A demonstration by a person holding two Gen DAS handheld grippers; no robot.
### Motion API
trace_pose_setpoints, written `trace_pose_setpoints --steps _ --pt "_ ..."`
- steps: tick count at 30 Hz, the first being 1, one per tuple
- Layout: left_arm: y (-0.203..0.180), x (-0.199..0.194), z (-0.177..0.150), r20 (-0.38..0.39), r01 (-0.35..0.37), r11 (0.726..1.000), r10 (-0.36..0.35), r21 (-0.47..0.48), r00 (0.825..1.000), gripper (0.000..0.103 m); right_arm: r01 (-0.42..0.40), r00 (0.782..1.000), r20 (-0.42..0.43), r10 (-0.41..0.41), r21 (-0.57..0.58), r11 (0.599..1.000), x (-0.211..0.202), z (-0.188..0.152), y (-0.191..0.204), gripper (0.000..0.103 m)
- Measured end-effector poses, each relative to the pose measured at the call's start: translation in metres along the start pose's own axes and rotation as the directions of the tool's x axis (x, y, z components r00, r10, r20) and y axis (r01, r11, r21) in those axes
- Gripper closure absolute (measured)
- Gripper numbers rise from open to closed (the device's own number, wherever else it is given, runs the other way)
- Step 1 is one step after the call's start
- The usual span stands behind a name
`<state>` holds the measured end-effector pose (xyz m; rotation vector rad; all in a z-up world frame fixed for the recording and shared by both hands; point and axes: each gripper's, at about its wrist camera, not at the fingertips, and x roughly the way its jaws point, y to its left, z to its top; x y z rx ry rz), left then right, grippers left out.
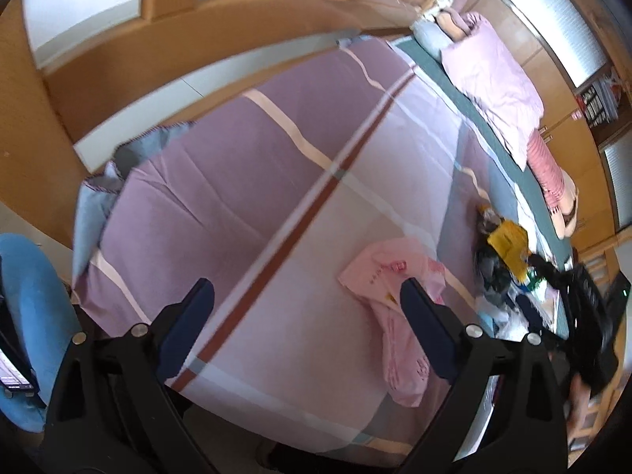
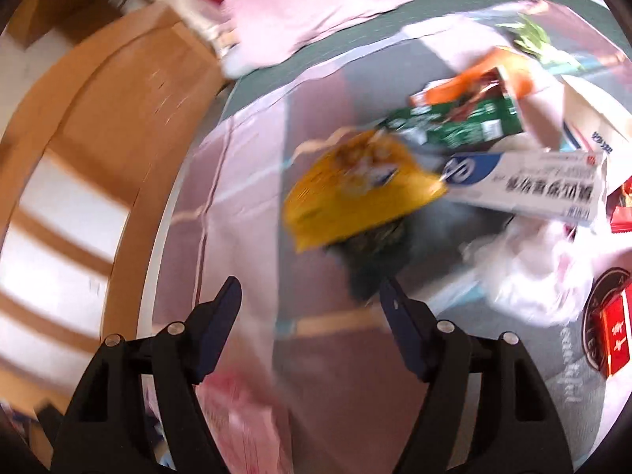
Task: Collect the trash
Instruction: 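Reach left tool toward pink bag while right tool grasps black plastic bag, then grasp the pink plastic bag with left tool while right holds black bag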
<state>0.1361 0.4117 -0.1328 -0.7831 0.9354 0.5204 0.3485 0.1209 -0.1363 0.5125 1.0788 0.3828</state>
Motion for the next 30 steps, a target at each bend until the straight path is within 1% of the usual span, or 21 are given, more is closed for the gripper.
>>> trace_pose_setpoints --steps 2,3,4,6,7,8,9,10,11,13,14,15,16,17,19,21,24,25,26,27,30 --pt "-0.005 0.003 -0.003 -0.016 0.012 1.0 -0.011 0.028 1.0 0.008 0.026 1.0 0.013 -0.027 0.051 0.998 -0.002 0.003 -0.012 0.031" --pt "-0.009 0.004 -0.004 -0.022 0.019 0.999 -0.018 0.043 1.0 0.008 0.061 0.998 0.026 -0.063 0.066 0.996 -0.003 0.004 -0.016 0.031" --pt "-0.012 0.005 -0.005 -0.026 0.026 0.998 -0.025 0.052 0.999 0.008 0.087 0.996 0.031 -0.088 0.054 0.995 -0.003 0.004 -0.016 0.031" --pt "-0.019 0.007 -0.009 -0.037 0.05 0.996 -0.048 0.076 0.998 0.007 0.169 0.985 0.043 -0.167 -0.042 0.985 0.001 0.003 -0.005 0.031" --pt "-0.023 0.008 -0.011 -0.044 0.061 0.994 -0.058 0.088 0.997 0.007 0.22 0.975 0.05 -0.216 -0.124 0.968 0.005 0.002 0.003 0.031" --pt "-0.026 0.01 -0.013 -0.05 0.069 0.993 -0.064 0.097 0.997 0.007 0.264 0.965 0.058 -0.257 -0.201 0.944 0.011 0.0 0.01 0.031" --pt "-0.03 0.012 -0.015 -0.059 0.077 0.991 -0.071 0.109 0.996 0.007 0.315 0.949 0.072 -0.307 -0.297 0.902 0.021 -0.004 0.02 0.031" --pt "-0.034 0.014 -0.017 -0.068 0.08 0.989 -0.073 0.121 0.995 0.007 0.36 0.931 0.091 -0.354 -0.393 0.846 0.034 -0.01 0.029 0.032" --pt "-0.035 0.015 -0.02 -0.073 0.081 0.988 -0.072 0.129 0.995 0.007 0.388 0.916 0.106 -0.386 -0.473 0.791 0.047 -0.015 0.035 0.032" --pt "-0.039 0.018 -0.023 -0.082 0.081 0.986 -0.07 0.143 0.994 0.007 0.411 0.899 0.11 -0.424 -0.551 0.727 0.068 -0.019 0.034 0.032" --pt "-0.04 0.018 -0.023 -0.085 0.081 0.986 -0.069 0.148 0.994 0.007 0.415 0.893 0.099 -0.44 -0.565 0.714 0.076 -0.02 0.031 0.038" --pt "-0.04 0.019 -0.023 -0.085 0.081 0.986 -0.069 0.148 0.994 0.007 0.4 0.895 0.073 -0.44 -0.566 0.721 0.081 -0.019 0.028 0.047" --pt "-0.04 0.019 -0.023 -0.082 0.08 0.986 -0.068 0.147 0.994 0.007 0.395 0.896 0.063 -0.439 -0.561 0.727 0.082 -0.018 0.026 0.053" --pt "-0.04 0.018 -0.021 -0.078 0.077 0.987 -0.067 0.143 0.995 0.007 0.39 0.901 0.065 -0.429 -0.555 0.735 0.078 -0.018 0.024 0.055" --pt "-0.038 0.018 -0.019 -0.07 0.073 0.989 -0.064 0.128 0.995 0.007 0.347 0.921 0.042 -0.387 -0.539 0.767 0.069 -0.016 0.025 0.057" --pt "-0.035 0.017 -0.019 -0.067 0.069 0.991 -0.062 0.115 0.996 0.007 0.31 0.936 0.015 -0.353 -0.512 0.801 0.056 -0.018 0.027 0.057" --pt "-0.032 0.017 -0.017 -0.06 0.063 0.992 -0.057 0.106 0.997 0.007 0.203 0.963 -0.076 -0.259 -0.425 0.882 0.03 -0.027 0.024 0.057" --pt "-0.031 0.017 -0.017 -0.057 0.062 0.993 -0.057 0.103 0.997 0.007 0.172 0.968 -0.097 -0.229 -0.404 0.898 0.024 -0.031 0.025 0.057" --pt "-0.03 0.016 -0.017 -0.053 0.062 0.993 -0.057 0.098 0.997 0.007 0.14 0.973 -0.116 -0.2 -0.392 0.909 0.017 -0.037 0.026 0.057" --pt "-0.029 0.016 -0.016 -0.051 0.062 0.993 -0.058 0.096 0.997 0.007 0.12 0.975 -0.128 -0.184 -0.394 0.911 0.015 -0.041 0.029 0.057" --pt "-0.029 0.019 -0.015 -0.052 0.065 0.993 -0.06 0.095 0.997 0.007 0.106 0.973 -0.141 -0.18 -0.42 0.901 0.01 -0.057 0.039 0.057"
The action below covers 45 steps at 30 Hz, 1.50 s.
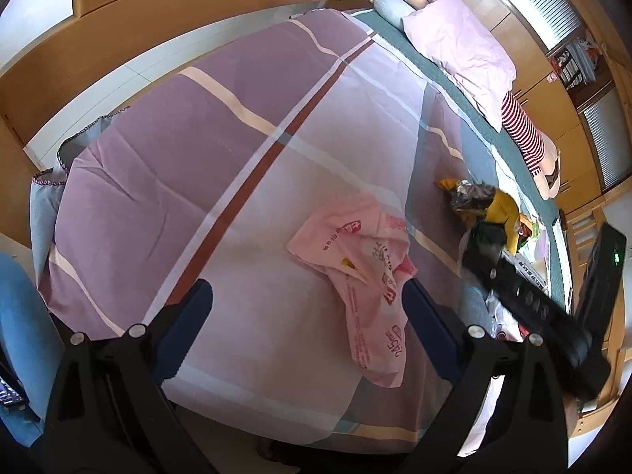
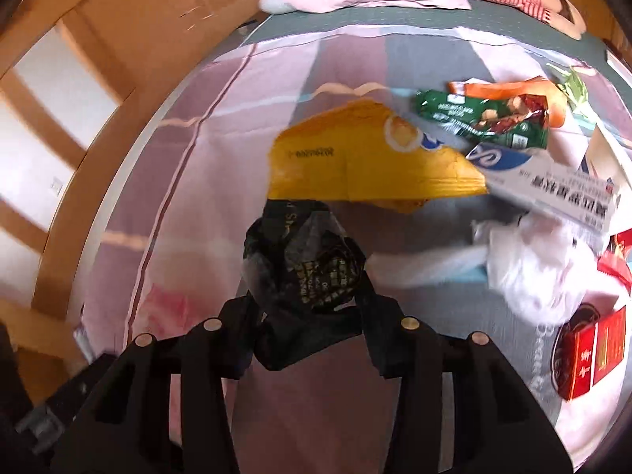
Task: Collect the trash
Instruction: 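Grasp the pink plastic bag with left tool while right holds black bag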
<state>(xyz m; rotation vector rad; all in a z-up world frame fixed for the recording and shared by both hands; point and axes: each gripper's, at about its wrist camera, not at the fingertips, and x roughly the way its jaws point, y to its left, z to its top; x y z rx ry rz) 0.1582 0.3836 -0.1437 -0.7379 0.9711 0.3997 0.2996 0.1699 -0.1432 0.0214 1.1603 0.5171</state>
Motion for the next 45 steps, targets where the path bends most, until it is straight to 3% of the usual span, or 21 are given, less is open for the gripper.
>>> trace_pose_setpoints --steps 5,6,9,12,17,23,26,33,35,37,40,45 --pt "0.002 0.001 0.001 0.005 -0.007 1.0 0.007 -0.01 1.0 0.007 -0.092 0.996 -0.021 0.092 -0.022 0.996 -0.007 -0.015 0.009 0.057" --pt "0.003 0.001 0.001 0.006 -0.006 1.0 0.006 -0.013 1.0 0.007 -0.146 0.989 -0.017 0.146 -0.016 0.989 -0.01 -0.016 0.009 0.057" --pt "0.004 -0.001 0.0 0.014 -0.004 1.0 0.004 -0.018 1.0 0.007 -0.257 0.964 0.066 0.256 0.016 0.966 -0.027 -0.012 0.007 0.057" --pt "0.002 -0.003 0.0 0.023 0.009 1.0 -0.009 -0.008 1.0 0.007 -0.223 0.966 0.138 0.219 0.019 0.975 -0.038 -0.009 0.003 0.057" --pt "-0.007 -0.01 -0.001 0.056 0.038 0.999 -0.039 0.032 0.998 0.007 -0.229 0.961 0.172 0.215 0.067 0.971 -0.04 -0.006 -0.003 0.057" --pt "-0.016 -0.014 -0.004 0.095 -0.001 0.997 -0.007 0.077 0.995 0.007 -0.283 0.915 0.323 0.24 0.094 0.954 -0.064 -0.004 -0.018 0.057" --pt "-0.02 -0.009 -0.006 0.069 0.007 0.995 -0.014 0.103 0.997 0.007 -0.276 0.904 0.365 0.221 0.107 0.955 -0.073 -0.006 -0.024 0.057" --pt "-0.043 0.024 -0.018 -0.052 0.083 0.978 -0.074 0.193 0.996 0.008 -0.254 0.914 0.367 0.176 0.178 0.95 -0.07 -0.004 -0.037 0.057" --pt "-0.048 0.035 -0.024 -0.085 0.091 0.971 -0.073 0.221 0.994 0.021 -0.252 0.914 0.37 0.167 0.192 0.949 -0.07 -0.005 -0.04 0.057" --pt "-0.054 0.043 -0.03 -0.109 0.092 0.962 -0.065 0.256 0.992 0.048 -0.245 0.916 0.369 0.158 0.2 0.949 -0.071 -0.006 -0.042 0.057" --pt "-0.059 0.052 -0.036 -0.117 0.058 0.95 -0.023 0.307 0.993 0.067 -0.232 0.92 0.364 0.146 0.205 0.951 -0.071 -0.007 -0.043 0.057" --pt "-0.054 0.046 -0.035 -0.086 0.046 0.952 -0.021 0.303 0.996 0.074 -0.19 0.931 0.345 0.115 0.191 0.963 -0.068 -0.007 -0.04 0.057"
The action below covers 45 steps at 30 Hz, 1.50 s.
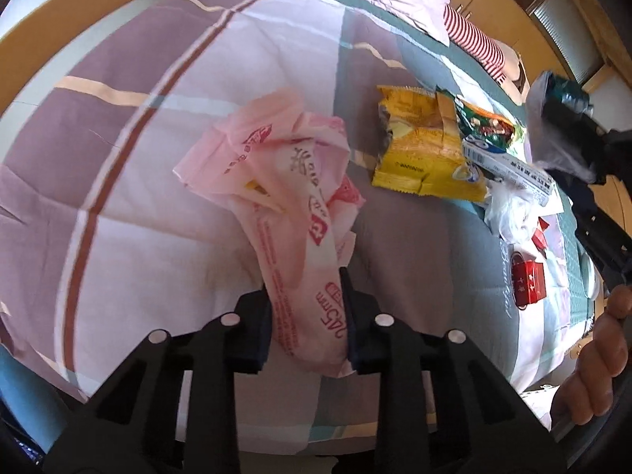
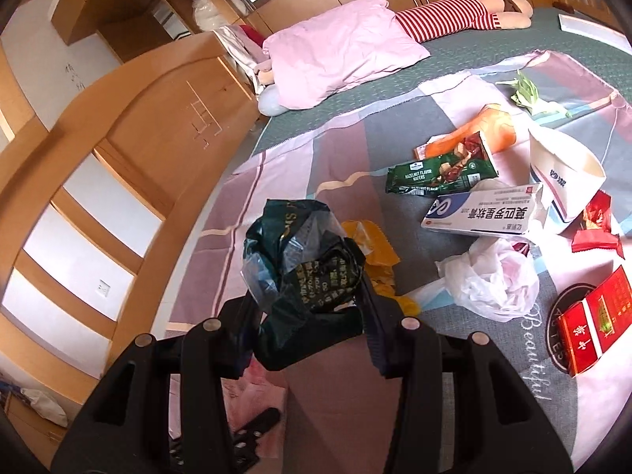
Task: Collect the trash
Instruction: 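Grasp the pink plastic bag with left tool while right holds black bag, then drop black bag into the bin with right tool while left carries pink bag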
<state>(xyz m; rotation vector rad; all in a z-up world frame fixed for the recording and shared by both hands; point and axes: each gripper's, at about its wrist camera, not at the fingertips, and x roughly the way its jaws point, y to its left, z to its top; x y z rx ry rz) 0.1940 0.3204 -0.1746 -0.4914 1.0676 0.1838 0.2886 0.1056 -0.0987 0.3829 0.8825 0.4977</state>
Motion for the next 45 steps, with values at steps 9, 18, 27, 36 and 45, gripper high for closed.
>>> trace_pose_setpoints --steps 9,18,27,36,45 --pt "-0.002 -0.036 0.004 0.181 -0.15 0.989 0.143 0.022 0.973 0.075 0.057 0.998 -0.021 -0.059 -0.098 0.994 0.006 -0.006 0.014 0.057" --pt "-0.017 -0.058 0.002 0.267 -0.211 0.974 0.182 0.082 0.946 0.075 0.084 0.995 -0.048 -0.091 -0.13 0.988 0.016 -0.01 0.02 0.057" --pt "-0.016 -0.068 0.001 0.291 -0.209 0.974 0.176 0.088 0.94 0.075 0.104 0.994 0.033 -0.101 -0.085 0.991 -0.016 -0.008 0.011 0.057" --pt "-0.012 -0.073 -0.005 0.287 -0.15 0.986 0.123 0.075 0.95 0.075 0.166 0.983 0.093 -0.157 -0.096 0.981 -0.176 0.001 -0.037 0.057" --pt "-0.037 -0.111 -0.049 0.348 -0.133 0.982 0.079 0.135 0.934 0.075 0.411 0.912 0.051 -0.408 -0.139 0.901 -0.287 -0.072 -0.135 0.057"
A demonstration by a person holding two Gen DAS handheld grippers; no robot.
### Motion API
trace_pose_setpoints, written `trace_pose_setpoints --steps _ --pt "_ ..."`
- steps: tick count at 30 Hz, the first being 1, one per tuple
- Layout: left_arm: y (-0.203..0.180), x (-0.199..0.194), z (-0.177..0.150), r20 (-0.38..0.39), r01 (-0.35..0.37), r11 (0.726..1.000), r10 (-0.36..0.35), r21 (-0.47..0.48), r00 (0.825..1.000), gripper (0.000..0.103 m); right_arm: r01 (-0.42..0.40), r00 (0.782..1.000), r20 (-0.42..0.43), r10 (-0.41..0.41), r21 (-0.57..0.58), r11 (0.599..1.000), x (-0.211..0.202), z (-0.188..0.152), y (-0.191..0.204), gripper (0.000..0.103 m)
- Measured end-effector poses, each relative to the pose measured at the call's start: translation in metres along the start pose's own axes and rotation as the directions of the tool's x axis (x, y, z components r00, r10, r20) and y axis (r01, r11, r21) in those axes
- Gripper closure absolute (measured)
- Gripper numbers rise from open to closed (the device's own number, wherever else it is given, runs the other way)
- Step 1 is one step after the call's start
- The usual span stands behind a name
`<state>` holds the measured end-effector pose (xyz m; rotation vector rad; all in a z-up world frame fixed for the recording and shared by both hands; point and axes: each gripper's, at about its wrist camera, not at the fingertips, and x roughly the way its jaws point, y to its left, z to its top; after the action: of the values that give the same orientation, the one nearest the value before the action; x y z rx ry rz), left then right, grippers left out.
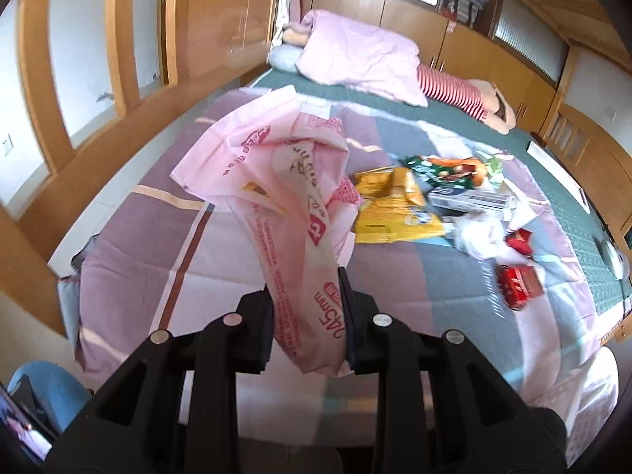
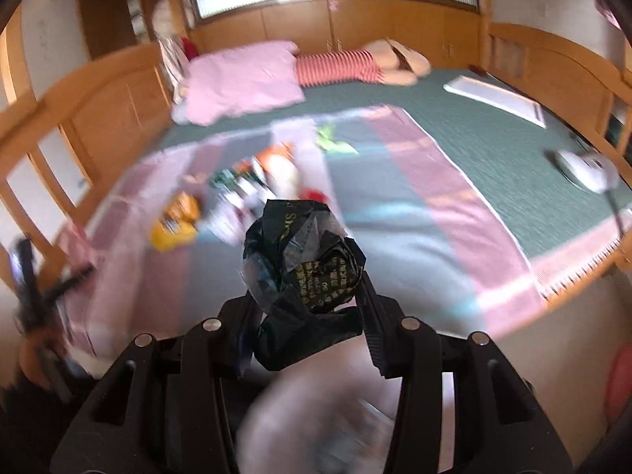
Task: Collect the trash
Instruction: 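Drop black bag into the bin with right tool while left carries pink bag, then release the pink plastic bag into the white bin with the left tool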
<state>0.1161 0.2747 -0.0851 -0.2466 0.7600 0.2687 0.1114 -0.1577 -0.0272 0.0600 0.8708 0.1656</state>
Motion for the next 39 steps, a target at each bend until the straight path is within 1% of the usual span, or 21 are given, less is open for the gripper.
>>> trace_pose_setpoints --steps 4,6,8,9,11,14,15,17,19,21,22,23,24,26,27,28,30,34,35,38,39 --pt "-0.029 -0.03 -0.02 0.027 0.078 0.997 -0.078 -0.015 0.997 0.075 0.044 0.989 -0.14 -0.05 -0.046 0.998 0.016 -0.038 -0.025 0.057" --pt "-0.051 -0.04 -0.03 0.016 0.13 0.991 -0.13 -0.006 0.991 0.075 0.017 0.981 -0.191 -0.027 -0.054 0.998 0.02 -0.056 -0.031 0.054" --pt "-0.076 -0.048 -0.038 -0.005 0.183 0.983 -0.183 0.03 0.983 0.075 -0.029 0.966 -0.258 0.005 -0.089 0.996 0.027 -0.07 -0.033 0.046" --pt "-0.088 -0.052 -0.042 -0.011 0.197 0.979 -0.196 0.052 0.98 0.075 -0.024 0.966 -0.258 -0.005 -0.108 0.994 0.025 -0.076 -0.035 0.044" --pt "-0.112 -0.06 -0.049 -0.017 0.218 0.971 -0.217 0.099 0.976 0.075 -0.004 0.975 -0.219 -0.02 -0.107 0.994 0.018 -0.078 -0.039 0.035" --pt "-0.144 -0.068 -0.06 -0.043 0.266 0.952 -0.262 0.15 0.964 0.075 -0.027 0.993 -0.112 0.029 0.019 0.999 -0.005 -0.07 -0.066 0.031" --pt "-0.154 -0.07 -0.063 -0.053 0.281 0.945 -0.276 0.169 0.96 0.075 -0.026 0.998 -0.052 0.031 0.081 0.996 -0.017 -0.066 -0.08 0.031" --pt "-0.182 -0.077 -0.074 -0.087 0.334 0.916 -0.322 0.224 0.943 0.075 0.003 0.999 0.038 -0.009 0.149 0.989 -0.038 -0.062 -0.1 0.03" --pt "-0.211 -0.084 -0.087 -0.135 0.404 0.87 -0.381 0.282 0.915 0.075 0.021 0.993 0.107 -0.043 0.195 0.981 -0.054 -0.057 -0.114 0.029" --pt "-0.255 -0.089 -0.11 -0.228 0.511 0.781 -0.457 0.36 0.86 0.075 0.02 0.984 0.169 -0.063 0.246 0.969 -0.072 -0.054 -0.13 0.027" --pt "-0.267 -0.09 -0.117 -0.261 0.54 0.751 -0.473 0.379 0.841 0.074 0.017 0.981 0.184 -0.067 0.26 0.965 -0.077 -0.053 -0.134 0.027" --pt "-0.286 -0.09 -0.131 -0.314 0.583 0.7 -0.492 0.412 0.812 0.074 0.015 0.978 0.197 -0.071 0.272 0.962 -0.081 -0.052 -0.139 0.026" --pt "-0.302 -0.091 -0.144 -0.351 0.612 0.654 -0.501 0.446 0.791 0.07 0.014 0.976 0.207 -0.074 0.281 0.96 -0.085 -0.05 -0.144 0.026" --pt "-0.322 -0.093 -0.163 -0.39 0.642 0.589 -0.51 0.492 0.767 0.05 0.009 0.973 0.219 -0.074 0.283 0.959 -0.087 -0.048 -0.149 0.024" --pt "-0.327 -0.092 -0.169 -0.395 0.642 0.576 -0.506 0.506 0.766 0.032 0.007 0.972 0.222 -0.072 0.279 0.96 -0.086 -0.046 -0.151 0.024" --pt "-0.33 -0.092 -0.172 -0.388 0.632 0.578 -0.5 0.516 0.774 0.023 0.004 0.973 0.222 -0.067 0.275 0.962 -0.085 -0.044 -0.15 0.023" --pt "-0.325 -0.088 -0.167 -0.357 0.606 0.607 -0.491 0.515 0.795 0.021 -0.007 0.974 0.219 -0.051 0.259 0.966 -0.077 -0.035 -0.147 0.022" --pt "-0.299 -0.061 -0.13 -0.284 0.519 0.737 -0.435 0.434 0.855 0.019 -0.054 0.982 0.189 0.01 0.23 0.972 -0.057 -0.012 -0.132 0.022" --pt "-0.284 -0.049 -0.114 -0.257 0.48 0.782 -0.408 0.397 0.876 0.019 -0.088 0.986 0.159 0.053 0.223 0.971 -0.044 -0.001 -0.123 0.022" --pt "-0.246 -0.013 -0.069 -0.176 0.349 0.89 -0.308 0.294 0.935 0.017 -0.169 0.984 0.089 0.153 0.212 0.963 -0.012 0.021 -0.099 0.022" --pt "-0.234 -0.002 -0.055 -0.163 0.305 0.916 -0.269 0.263 0.949 0.016 -0.187 0.982 0.055 0.18 0.209 0.96 0.0 0.029 -0.088 0.022"
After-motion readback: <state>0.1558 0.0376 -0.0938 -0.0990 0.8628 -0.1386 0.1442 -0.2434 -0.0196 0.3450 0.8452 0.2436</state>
